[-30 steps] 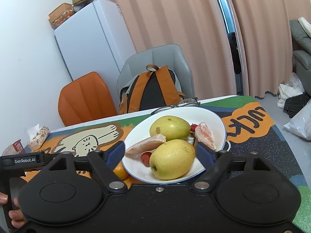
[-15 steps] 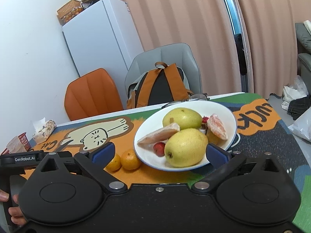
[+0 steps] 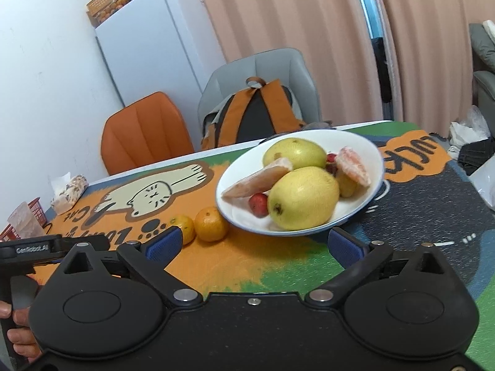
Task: Organize fruits
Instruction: 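Move both open grippers back toward the two mandarin oranges on the mat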
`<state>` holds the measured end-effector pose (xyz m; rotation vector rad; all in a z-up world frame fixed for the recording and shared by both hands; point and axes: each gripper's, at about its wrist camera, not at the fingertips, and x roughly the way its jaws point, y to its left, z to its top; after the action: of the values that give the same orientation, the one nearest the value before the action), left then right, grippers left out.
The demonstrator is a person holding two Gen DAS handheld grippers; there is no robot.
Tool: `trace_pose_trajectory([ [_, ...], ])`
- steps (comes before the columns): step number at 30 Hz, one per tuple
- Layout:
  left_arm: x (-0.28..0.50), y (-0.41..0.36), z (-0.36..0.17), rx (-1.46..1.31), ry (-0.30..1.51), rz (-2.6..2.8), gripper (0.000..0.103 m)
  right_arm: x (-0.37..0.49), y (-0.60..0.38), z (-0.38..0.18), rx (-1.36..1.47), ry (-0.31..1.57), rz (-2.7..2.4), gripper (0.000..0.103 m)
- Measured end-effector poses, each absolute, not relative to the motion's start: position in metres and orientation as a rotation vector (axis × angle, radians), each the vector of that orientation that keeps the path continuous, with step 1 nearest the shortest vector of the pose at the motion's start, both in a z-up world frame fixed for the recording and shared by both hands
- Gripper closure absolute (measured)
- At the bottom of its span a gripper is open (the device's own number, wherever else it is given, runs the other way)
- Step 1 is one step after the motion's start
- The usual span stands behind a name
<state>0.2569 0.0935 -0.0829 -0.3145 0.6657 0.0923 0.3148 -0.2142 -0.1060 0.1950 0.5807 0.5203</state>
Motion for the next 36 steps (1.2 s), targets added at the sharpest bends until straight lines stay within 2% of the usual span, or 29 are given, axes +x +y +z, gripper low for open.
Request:
trace_pose_trajectory([
  [4, 0.26, 0.092, -0.086, -0.319, 0.661, 0.088, 0.005, 0.314, -0.203, -0.109, 0.177, 0.584, 0.536, 0.003],
  [8, 0.265, 0.089, -0.09, -0.319, 0.665, 0.079, 0.007, 0.317, -0.191, -0.116, 0.18, 0.611, 0.547, 0.014],
  [12, 0.27, 0.084, -0.092, -0.307, 0.663, 0.06, 0.008, 0.318, -0.177, -0.117, 0.172, 0.629, 0.577, 0.02],
  [24, 0.304, 0.07, -0.096, -0.311, 0.691, -0.002, 0.029, 0.332, -0.157, -0.121, 0.134, 0.672, 0.615, 0.041],
  [29, 0.321, 0.062, -0.101, -0.307, 0.712, -0.022, 0.03, 0.343, -0.165, -0.126, 0.168, 0.692, 0.606, 0.055],
  [34, 0.334, 0.055, -0.109, -0.308, 0.726, -0.039, 0.033, 0.35, -0.174, -0.126, 0.21, 0.701, 0.606, 0.055],
  [36, 0.339, 0.053, -0.113, -0.312, 0.736, -0.049, 0.039, 0.351, -0.174, -0.126, 0.216, 0.705, 0.606, 0.055],
])
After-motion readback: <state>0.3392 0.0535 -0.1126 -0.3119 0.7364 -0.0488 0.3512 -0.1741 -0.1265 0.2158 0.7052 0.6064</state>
